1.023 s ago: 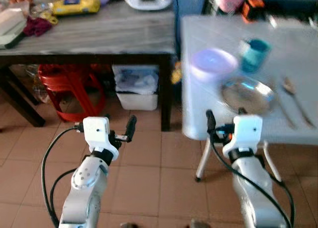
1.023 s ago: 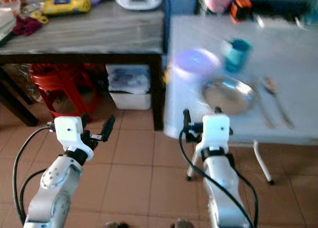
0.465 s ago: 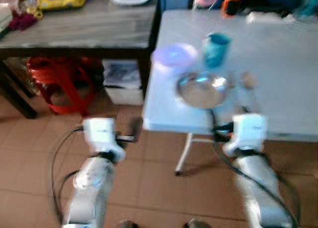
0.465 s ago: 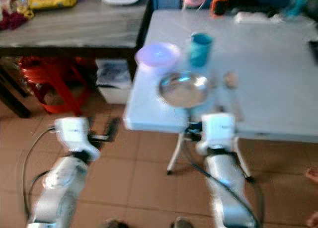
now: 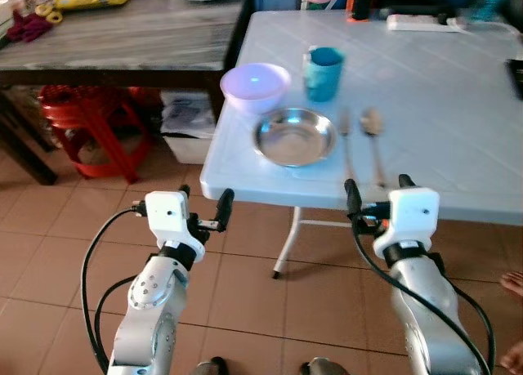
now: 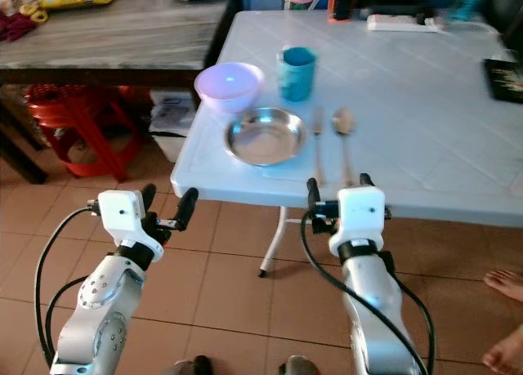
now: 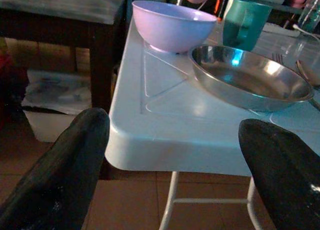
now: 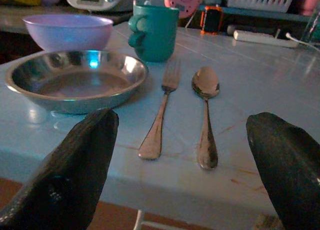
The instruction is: Setting the table
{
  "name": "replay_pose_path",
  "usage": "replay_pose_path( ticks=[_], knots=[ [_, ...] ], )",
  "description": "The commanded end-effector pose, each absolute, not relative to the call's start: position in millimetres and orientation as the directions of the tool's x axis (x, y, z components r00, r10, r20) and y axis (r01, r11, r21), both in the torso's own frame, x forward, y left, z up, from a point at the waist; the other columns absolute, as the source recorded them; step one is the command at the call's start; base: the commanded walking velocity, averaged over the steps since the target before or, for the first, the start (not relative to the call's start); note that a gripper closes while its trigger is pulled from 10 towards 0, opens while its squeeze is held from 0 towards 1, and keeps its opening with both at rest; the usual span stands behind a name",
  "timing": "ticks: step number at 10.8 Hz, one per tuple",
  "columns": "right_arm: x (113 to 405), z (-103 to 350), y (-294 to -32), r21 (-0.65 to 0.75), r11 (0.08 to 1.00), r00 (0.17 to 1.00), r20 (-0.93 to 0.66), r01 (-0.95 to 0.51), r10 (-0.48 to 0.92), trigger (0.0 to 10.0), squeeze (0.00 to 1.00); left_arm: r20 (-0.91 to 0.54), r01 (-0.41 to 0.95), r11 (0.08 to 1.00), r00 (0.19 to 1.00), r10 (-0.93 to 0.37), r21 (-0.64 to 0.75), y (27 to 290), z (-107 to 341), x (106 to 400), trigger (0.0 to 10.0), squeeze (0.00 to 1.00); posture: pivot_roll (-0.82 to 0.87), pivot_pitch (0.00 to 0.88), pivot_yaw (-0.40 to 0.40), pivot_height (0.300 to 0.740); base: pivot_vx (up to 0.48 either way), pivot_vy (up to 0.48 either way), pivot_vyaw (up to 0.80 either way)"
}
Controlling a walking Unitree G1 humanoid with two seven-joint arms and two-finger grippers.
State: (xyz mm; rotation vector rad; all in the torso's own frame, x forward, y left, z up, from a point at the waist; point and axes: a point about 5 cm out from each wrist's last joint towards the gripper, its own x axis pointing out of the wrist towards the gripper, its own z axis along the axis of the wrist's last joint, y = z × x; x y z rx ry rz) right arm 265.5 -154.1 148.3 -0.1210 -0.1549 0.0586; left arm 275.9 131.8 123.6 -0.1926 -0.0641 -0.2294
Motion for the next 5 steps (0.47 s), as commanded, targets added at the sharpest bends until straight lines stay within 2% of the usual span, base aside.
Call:
replay_pose_path(
  ticks=[1,5],
  knots=[
    [263.7,150.7,-146.2,-0.107,0.991,0.982,0.162,-0.076,0.093,10.0,0.0,0.088,0.217,0.963,0.975,-0.205,-0.158,139.0,124.2,275.0,10.0,0.0,-0.13,0.2,0.067,0.74,0.0,0.0,0.0],
    [264.8,158.3,-140.2,-0.123,0.984,0.971,0.187,-0.129,0.15,10.0,0.0,0.094,0.193,0.968,0.979,-0.179,-0.162,145.8,125.2,274.2,10.0,0.0,-0.13,0.201,0.066,0.74,0.0,0.0,0.0]
  ],
)
